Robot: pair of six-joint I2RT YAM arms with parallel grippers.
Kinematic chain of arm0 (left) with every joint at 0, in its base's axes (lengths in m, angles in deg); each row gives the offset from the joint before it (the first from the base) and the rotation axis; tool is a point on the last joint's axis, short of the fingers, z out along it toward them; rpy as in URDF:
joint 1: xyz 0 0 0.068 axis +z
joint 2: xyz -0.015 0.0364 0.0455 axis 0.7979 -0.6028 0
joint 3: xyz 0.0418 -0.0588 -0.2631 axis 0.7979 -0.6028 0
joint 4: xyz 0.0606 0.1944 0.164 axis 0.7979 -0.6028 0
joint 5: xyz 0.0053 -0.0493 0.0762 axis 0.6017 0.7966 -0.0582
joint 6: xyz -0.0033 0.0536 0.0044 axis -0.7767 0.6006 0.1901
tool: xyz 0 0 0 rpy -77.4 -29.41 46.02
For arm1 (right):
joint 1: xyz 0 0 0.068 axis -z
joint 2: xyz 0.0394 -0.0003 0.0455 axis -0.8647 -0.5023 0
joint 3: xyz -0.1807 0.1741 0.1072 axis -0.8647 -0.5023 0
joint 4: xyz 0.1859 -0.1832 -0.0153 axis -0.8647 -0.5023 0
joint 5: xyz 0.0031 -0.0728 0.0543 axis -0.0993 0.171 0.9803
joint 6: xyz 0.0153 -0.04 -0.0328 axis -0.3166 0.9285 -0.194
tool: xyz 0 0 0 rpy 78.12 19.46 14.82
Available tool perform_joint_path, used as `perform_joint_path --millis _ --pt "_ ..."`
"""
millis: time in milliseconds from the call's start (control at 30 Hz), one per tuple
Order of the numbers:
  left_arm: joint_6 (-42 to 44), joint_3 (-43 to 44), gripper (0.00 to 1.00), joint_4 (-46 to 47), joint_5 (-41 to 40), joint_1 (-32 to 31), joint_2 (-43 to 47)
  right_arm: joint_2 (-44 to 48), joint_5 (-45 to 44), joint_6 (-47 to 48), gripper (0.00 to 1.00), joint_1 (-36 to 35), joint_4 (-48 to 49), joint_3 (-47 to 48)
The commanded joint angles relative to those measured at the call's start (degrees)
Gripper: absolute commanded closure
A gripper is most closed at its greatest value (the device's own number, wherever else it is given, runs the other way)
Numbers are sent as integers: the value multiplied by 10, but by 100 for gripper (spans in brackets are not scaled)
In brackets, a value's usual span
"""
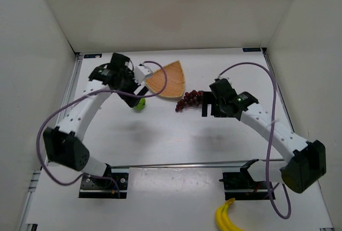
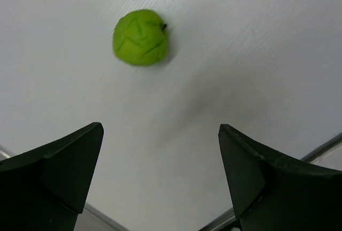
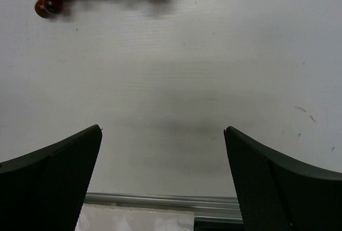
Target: Place and organize the fake fruits in the fruit bowl
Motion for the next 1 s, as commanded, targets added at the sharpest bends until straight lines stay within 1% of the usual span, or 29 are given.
perform_joint_path --millis 0,33,67,133,267,333,400,600,700,733,833,867,933,967 --pt "-25 12 0 58 -24 -23 -62 -46 8 57 0 -2 10 73" --pt "-30 24 0 58 -36 -23 -109 -55 8 64 0 -2 10 86" --pt "-37 36 0 58 -47 -23 -132 -70 13 64 0 -2 10 98" --pt "-44 69 0 51 -41 -17 -170 -84 13 69 0 -2 10 123" --pt "-68 107 0 56 -51 -5 -251 -114 19 75 0 -2 10 142" --pt "-81 126 0 56 -51 1 -274 -121 25 75 0 -2 10 142" --pt "-87 126 0 56 -56 7 -304 -128 25 69 0 -2 15 147" --pt "-87 102 0 51 -9 19 -333 -139 25 58 0 -2 15 147" --pt "-87 97 14 41 11 24 -343 -139 25 58 0 3 15 152" --pt "-87 104 26 34 23 24 -343 -139 25 53 0 3 15 152" --pt "-87 110 43 26 36 30 -331 -139 25 53 0 3 15 152" --pt "-87 110 53 26 44 30 -326 -139 25 53 0 3 15 152" --pt "-92 110 56 20 44 30 -307 -139 25 53 0 3 15 152" --pt "-92 110 59 20 44 30 -299 -139 25 53 0 3 15 152"
